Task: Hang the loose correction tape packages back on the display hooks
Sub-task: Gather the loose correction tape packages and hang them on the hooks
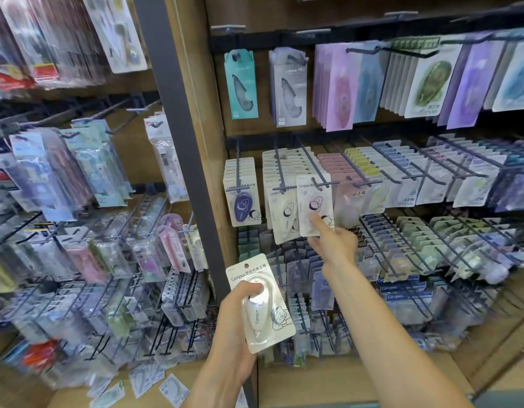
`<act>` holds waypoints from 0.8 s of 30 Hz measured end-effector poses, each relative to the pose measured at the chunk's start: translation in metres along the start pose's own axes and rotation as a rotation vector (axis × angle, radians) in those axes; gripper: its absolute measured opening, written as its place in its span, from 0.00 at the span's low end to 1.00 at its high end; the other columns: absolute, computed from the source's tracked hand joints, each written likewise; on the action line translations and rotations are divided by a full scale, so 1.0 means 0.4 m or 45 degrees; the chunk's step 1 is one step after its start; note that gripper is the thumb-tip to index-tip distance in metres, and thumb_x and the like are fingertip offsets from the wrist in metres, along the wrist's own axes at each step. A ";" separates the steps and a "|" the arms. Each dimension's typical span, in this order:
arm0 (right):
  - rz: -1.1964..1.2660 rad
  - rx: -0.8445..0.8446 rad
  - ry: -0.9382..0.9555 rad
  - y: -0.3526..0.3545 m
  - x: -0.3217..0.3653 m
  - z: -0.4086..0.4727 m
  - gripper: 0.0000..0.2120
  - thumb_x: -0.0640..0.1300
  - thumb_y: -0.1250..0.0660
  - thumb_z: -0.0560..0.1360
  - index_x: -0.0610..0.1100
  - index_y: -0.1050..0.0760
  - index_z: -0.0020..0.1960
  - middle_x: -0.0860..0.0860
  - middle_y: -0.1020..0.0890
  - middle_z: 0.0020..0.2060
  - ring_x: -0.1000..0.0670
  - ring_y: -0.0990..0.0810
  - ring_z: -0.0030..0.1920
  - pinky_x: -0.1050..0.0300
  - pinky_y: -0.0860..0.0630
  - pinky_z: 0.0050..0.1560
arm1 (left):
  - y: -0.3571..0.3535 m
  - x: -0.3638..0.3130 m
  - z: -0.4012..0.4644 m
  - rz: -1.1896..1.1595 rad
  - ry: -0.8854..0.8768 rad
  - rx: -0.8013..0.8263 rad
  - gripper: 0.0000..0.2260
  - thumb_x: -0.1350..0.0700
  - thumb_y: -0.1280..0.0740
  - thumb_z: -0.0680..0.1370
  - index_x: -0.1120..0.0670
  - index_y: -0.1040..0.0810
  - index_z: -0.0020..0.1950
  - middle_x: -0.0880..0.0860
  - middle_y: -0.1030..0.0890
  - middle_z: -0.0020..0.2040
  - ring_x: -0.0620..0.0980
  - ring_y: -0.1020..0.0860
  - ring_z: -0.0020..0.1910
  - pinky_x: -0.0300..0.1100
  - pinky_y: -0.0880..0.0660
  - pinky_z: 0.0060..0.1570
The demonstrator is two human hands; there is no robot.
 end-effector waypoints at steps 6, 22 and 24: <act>-0.091 0.184 0.035 0.084 -0.081 -0.169 0.22 0.53 0.21 0.71 0.44 0.20 0.60 0.46 0.13 0.52 0.47 0.14 0.51 0.48 0.19 0.55 | -0.028 -0.050 0.046 0.285 -0.237 0.033 0.09 0.60 0.25 0.77 0.58 0.14 0.57 0.57 0.12 0.52 0.58 0.13 0.51 0.61 0.18 0.60; -0.038 0.383 0.261 -0.041 -0.052 -0.121 0.08 0.42 0.27 0.78 0.46 0.18 0.57 0.46 0.12 0.50 0.41 0.14 0.54 0.44 0.19 0.55 | -0.138 -0.187 0.203 0.547 -0.684 -0.002 0.11 0.62 0.22 0.76 0.52 0.15 0.57 0.48 0.11 0.51 0.46 0.13 0.51 0.40 0.18 0.52; -0.051 0.383 0.259 -0.045 -0.052 -0.116 0.09 0.42 0.26 0.78 0.46 0.18 0.57 0.46 0.12 0.50 0.41 0.14 0.54 0.44 0.20 0.56 | -0.138 -0.188 0.208 0.543 -0.681 -0.009 0.12 0.61 0.22 0.76 0.54 0.15 0.58 0.48 0.11 0.51 0.45 0.13 0.51 0.38 0.18 0.50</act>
Point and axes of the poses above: each hand's wrist, its own z-axis towards the middle knuckle, its own y-axis out of the back of the hand, x = y × z, the point moved 5 cm from there along z, towards the middle knuckle
